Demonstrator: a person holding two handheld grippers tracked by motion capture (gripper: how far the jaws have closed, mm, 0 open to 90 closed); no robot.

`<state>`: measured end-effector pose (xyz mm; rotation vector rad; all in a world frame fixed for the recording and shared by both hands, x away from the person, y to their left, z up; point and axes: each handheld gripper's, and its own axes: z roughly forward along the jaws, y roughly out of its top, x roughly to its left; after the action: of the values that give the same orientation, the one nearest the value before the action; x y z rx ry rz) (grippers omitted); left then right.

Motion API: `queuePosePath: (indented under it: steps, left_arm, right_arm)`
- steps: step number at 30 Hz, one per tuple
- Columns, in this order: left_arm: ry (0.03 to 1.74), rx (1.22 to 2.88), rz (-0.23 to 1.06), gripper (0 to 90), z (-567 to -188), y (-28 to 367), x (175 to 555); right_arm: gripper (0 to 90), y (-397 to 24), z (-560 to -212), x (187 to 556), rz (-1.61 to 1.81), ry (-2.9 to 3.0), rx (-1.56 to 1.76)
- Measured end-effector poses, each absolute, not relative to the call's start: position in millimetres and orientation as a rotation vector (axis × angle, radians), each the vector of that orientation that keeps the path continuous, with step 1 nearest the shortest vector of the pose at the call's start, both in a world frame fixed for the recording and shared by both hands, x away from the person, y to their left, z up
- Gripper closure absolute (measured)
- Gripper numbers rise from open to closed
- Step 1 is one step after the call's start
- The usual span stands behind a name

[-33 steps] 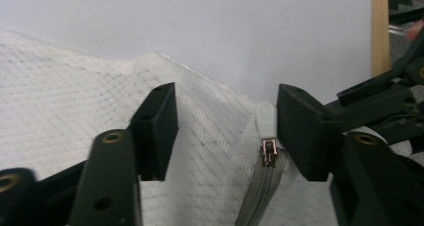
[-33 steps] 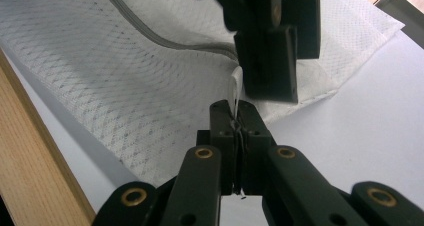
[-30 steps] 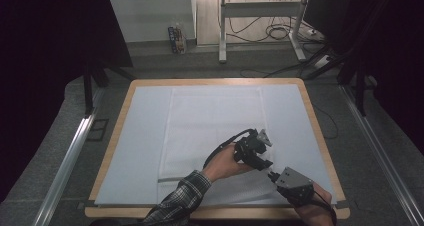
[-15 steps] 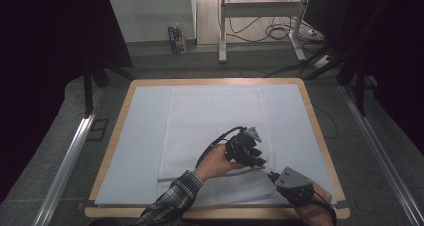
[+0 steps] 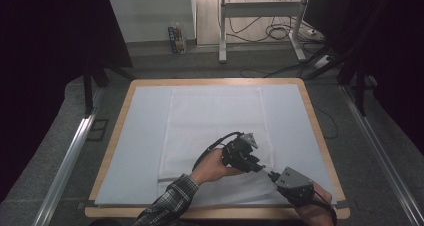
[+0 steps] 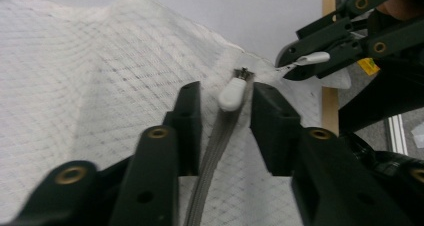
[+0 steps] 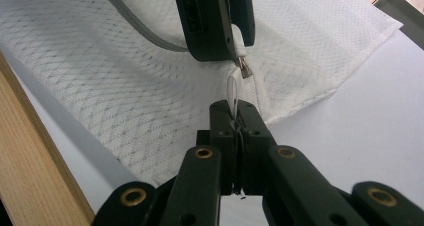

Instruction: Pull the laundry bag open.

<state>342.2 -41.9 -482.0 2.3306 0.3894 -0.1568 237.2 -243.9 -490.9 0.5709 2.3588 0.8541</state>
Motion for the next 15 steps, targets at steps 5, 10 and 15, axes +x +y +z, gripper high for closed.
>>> queuePosePath:
  steps: [5, 10, 15]
  left_arm:
    - [0.387, 2.326, -0.192, 79.3, -481.9, -40.0, 341.9]
    - [0.380, 2.334, -0.212, 80.0, -480.8, -39.1, 340.3]
    - [0.374, 2.336, -0.236, 75.4, -480.3, -40.3, 340.1]
  right_arm:
    - [86.2, -243.6, -491.2, 237.2, 0.853, 2.362, 0.573]
    - [86.2, -243.1, -491.4, 237.1, 0.849, 2.365, 0.570]
    - [86.2, -243.3, -491.4, 237.1, 0.847, 2.367, 0.563]
